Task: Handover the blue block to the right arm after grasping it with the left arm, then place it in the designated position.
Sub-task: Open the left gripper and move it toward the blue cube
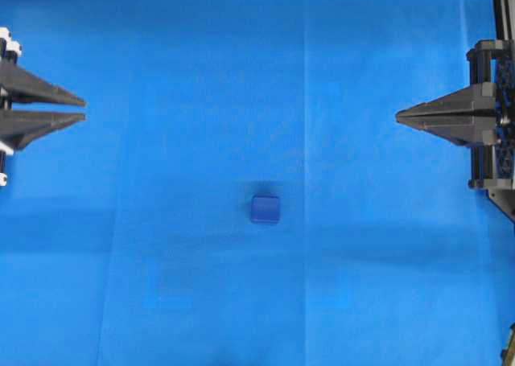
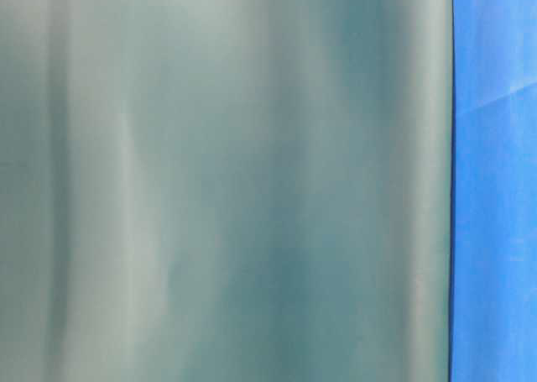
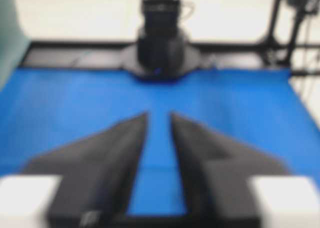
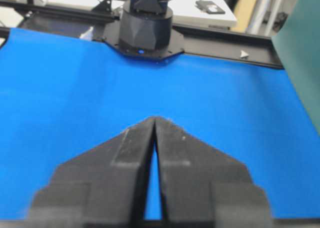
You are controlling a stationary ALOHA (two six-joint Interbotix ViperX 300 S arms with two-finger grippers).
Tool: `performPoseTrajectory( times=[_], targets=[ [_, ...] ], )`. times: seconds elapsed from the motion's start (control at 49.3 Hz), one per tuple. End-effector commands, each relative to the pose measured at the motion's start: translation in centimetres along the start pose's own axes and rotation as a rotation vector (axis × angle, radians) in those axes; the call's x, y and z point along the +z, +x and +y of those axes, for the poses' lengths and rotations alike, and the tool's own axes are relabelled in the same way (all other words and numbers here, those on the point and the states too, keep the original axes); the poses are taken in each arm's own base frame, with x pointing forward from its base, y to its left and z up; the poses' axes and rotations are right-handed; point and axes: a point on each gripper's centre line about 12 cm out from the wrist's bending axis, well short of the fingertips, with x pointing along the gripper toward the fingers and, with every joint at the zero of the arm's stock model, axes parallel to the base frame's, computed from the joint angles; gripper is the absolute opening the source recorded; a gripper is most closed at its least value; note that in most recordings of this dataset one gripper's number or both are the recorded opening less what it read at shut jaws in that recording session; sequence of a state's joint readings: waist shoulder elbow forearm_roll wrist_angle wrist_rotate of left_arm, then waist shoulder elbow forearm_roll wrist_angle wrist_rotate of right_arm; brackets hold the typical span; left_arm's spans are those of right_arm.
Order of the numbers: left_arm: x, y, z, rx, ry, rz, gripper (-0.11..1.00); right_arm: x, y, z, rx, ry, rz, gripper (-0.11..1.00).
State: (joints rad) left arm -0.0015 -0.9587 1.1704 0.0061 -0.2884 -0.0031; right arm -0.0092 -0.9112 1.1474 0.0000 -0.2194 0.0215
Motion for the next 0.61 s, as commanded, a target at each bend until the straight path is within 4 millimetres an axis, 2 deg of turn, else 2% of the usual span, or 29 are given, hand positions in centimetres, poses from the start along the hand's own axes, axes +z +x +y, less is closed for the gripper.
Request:
performPoseTrajectory(
  times=[0.0,0.081,0.182,0.243,0.304,0.588],
  targets=[
    [0.41,0.22,0.06,0.003,0.0,-0.011,0.32,1.02,0.26,-0.08,-0.005,0.005,-0.026,0.13],
    [0.42,0.2,0.06,0.003,0.0,-0.011,0.58,1.02,0.26,-0.15,-0.008,0.006,-0.026,0.33],
    [0.42,0.23,0.06,0.003,0.0,-0.008,0.84,0.83,0.26,-0.28,-0.014,0.005,-0.01,0.64],
    [0.42,0.23,0.06,0.003,0.0,-0.008,0.91,0.72,0.26,-0.41,-0.021,0.005,0.0,0.83],
    [0.45,0.21,0.06,0.003,0.0,-0.009,0.91,0.71,0.27,-0.51,-0.025,0.005,0.004,0.94],
    [0.5,0.27,-0.07,-0.004,-0.003,-0.012,0.91,0.71,0.26,-0.61,-0.03,0.005,0.004,0.97]
  ],
)
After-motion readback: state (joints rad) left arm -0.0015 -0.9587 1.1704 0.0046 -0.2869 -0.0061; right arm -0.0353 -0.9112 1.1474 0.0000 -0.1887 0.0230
